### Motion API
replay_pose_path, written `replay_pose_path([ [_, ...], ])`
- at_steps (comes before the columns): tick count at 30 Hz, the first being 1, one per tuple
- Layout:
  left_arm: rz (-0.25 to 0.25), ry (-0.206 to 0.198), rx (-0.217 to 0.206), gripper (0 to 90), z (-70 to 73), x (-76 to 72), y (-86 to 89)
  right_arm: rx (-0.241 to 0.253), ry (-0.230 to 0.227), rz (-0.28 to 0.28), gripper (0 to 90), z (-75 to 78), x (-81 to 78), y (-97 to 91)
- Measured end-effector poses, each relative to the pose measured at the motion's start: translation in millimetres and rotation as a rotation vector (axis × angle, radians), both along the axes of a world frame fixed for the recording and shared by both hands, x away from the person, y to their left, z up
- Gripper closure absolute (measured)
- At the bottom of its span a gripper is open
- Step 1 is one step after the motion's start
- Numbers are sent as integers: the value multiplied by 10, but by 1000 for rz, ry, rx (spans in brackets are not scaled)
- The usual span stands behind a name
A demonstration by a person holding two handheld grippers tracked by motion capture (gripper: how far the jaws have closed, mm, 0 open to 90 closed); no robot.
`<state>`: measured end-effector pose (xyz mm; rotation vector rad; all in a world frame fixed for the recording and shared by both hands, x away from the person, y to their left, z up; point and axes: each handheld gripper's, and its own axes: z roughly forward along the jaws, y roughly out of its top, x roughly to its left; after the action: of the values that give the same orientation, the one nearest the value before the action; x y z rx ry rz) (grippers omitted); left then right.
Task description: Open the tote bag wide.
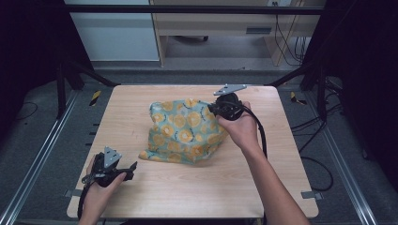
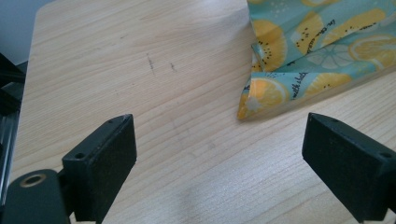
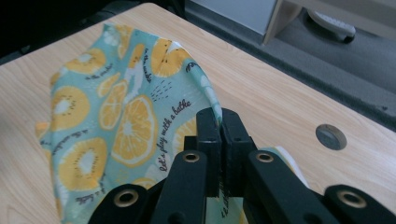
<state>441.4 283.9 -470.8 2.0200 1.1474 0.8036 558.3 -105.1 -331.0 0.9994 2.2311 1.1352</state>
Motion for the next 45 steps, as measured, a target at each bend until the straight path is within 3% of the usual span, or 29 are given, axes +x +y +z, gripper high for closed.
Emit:
replay_pose_path([
  [1,2,-5,1,98,1,7,-1,-1,-28,18,890,26,-79,10],
  [2,2,-5,1,99,1,7,-1,-1,-28,18,890,26,-79,10],
  [3,3,-4,6,99,-1,12,-3,32,-42,41,892,33,-176,12],
  [7,2,-3,5,99,-2,6,-9,62,-80,76,892,25,-401,-2],
  [11,1,1,5,98,-4,-4,-16,64,-120,105,892,-17,-592,-50],
  [18,-14,21,8,99,-14,-5,-50,108,-147,119,892,-47,-825,-137],
  [23,-11,18,12,99,-18,-5,-68,131,-151,140,891,-110,-951,-163],
  [24,-8,22,7,99,-28,9,-86,159,-152,157,892,-204,-1032,-170],
  [31,-36,21,30,99,-35,-10,-189,208,-129,182,890,-474,-1267,-185],
  [40,-39,8,29,99,-12,-56,-180,190,-94,232,887,-690,-1452,-129],
  [45,-44,9,17,99,-2,-63,-168,134,-55,303,877,-920,-1595,-30],
])
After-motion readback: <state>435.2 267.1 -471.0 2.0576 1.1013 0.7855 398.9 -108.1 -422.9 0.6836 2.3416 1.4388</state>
